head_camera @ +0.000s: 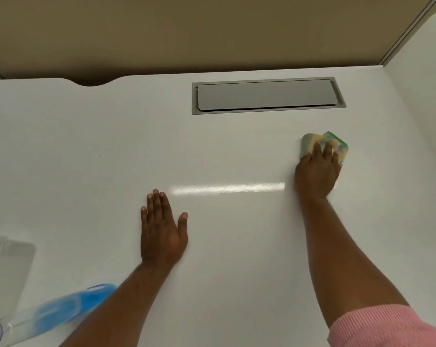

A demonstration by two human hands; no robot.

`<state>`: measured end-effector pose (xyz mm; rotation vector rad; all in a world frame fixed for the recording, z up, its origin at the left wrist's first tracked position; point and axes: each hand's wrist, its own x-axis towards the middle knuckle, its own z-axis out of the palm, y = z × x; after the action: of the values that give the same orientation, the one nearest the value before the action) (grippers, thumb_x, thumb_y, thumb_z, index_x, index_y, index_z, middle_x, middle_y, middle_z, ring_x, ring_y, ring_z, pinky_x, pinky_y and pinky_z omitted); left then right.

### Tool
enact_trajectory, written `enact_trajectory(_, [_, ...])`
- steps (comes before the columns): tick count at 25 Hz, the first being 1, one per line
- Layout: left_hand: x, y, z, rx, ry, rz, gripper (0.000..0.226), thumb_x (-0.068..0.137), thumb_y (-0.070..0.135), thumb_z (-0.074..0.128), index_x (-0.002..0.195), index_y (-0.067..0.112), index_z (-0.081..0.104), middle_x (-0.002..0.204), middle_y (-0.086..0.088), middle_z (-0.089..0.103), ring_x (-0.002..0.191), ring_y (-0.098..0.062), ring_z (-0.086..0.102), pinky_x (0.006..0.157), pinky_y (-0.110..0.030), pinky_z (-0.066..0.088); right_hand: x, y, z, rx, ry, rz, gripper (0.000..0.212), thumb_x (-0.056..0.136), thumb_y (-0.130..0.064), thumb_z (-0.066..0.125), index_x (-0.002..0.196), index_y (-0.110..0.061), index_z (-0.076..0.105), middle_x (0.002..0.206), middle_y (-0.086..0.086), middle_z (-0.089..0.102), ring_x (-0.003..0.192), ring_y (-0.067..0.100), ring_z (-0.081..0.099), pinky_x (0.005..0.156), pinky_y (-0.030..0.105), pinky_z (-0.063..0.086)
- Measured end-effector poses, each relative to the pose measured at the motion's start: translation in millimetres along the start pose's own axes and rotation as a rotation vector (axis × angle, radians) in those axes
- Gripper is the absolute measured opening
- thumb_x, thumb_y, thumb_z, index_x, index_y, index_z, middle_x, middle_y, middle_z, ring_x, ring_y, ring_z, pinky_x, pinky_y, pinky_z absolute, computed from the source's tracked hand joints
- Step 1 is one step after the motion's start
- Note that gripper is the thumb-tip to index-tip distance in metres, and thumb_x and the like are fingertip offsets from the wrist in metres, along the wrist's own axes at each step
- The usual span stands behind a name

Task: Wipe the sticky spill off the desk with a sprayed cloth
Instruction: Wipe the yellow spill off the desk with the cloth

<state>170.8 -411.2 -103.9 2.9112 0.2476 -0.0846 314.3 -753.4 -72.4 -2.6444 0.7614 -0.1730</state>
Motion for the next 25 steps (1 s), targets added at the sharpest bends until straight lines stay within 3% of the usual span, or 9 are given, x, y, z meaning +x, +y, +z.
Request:
enact_trajectory(5, [-0.9,1.3,-2.8,-0.003,-0.025,-0.007,0.08,0.1,0.054,0.015,0.16,0.001,0.007,0.171,-0.015,0.005,0.159,-0.027,0.001,0.129,-0.046,0.007,-18.8,-106.9,39.4,0.007,-0.148,-0.279,0.05,0.104,-0.026,0.04,0.154,-0.015,0.043,0.167,0.012,0.029,0.152,0.033,0.026,0.121,0.048,0.023])
enact_trajectory(9, [-0.5,-2.0,-1.0,-0.017,-0.008,-0.014,0.077,0.103,0.052,0.022,0.161,0.005,0.007,0.171,-0.012,0.006,0.159,-0.025,0.001,0.129,-0.046,0.01,-63.2,-197.9,78.2,0.03,-0.278,-0.474,0.051,0.104,-0.025,0.041,0.154,-0.017,0.042,0.167,0.011,0.029,0.153,0.031,0.023,0.122,0.047,0.02])
enact_trajectory(14, [1.2,-4.7,4.7,0.007,-0.014,-0.031,0.077,0.103,0.056,0.024,0.163,0.01,0.008,0.172,-0.008,0.005,0.159,-0.023,-0.001,0.13,-0.043,0.006,-121.2,-251.1,105.2,0.059,-0.395,-0.647,0.05,0.103,-0.026,0.043,0.152,-0.019,0.045,0.167,0.009,0.029,0.153,0.033,0.024,0.124,0.05,0.018])
enact_trajectory(19, [1.6,-4.6,1.1,-0.006,-0.034,-0.038,0.077,0.103,0.054,0.024,0.162,0.008,0.006,0.172,-0.01,0.005,0.159,-0.024,-0.001,0.129,-0.045,0.01,-109.7,-219.4,94.1,0.053,-0.407,-0.715,0.048,0.105,-0.028,0.042,0.152,-0.02,0.047,0.167,0.004,0.031,0.154,0.029,0.024,0.125,0.05,0.017])
enact_trajectory(25, [-1.1,-0.3,-5.4,-0.045,-0.043,-0.02,0.077,0.102,0.049,0.024,0.161,0.002,0.008,0.171,-0.014,0.006,0.159,-0.026,0.0,0.129,-0.045,0.005,-69.3,-68.2,39.5,0.036,-0.189,-0.42,0.047,0.104,-0.023,0.045,0.15,-0.018,0.05,0.165,0.006,0.034,0.151,0.03,0.03,0.123,0.05,0.021])
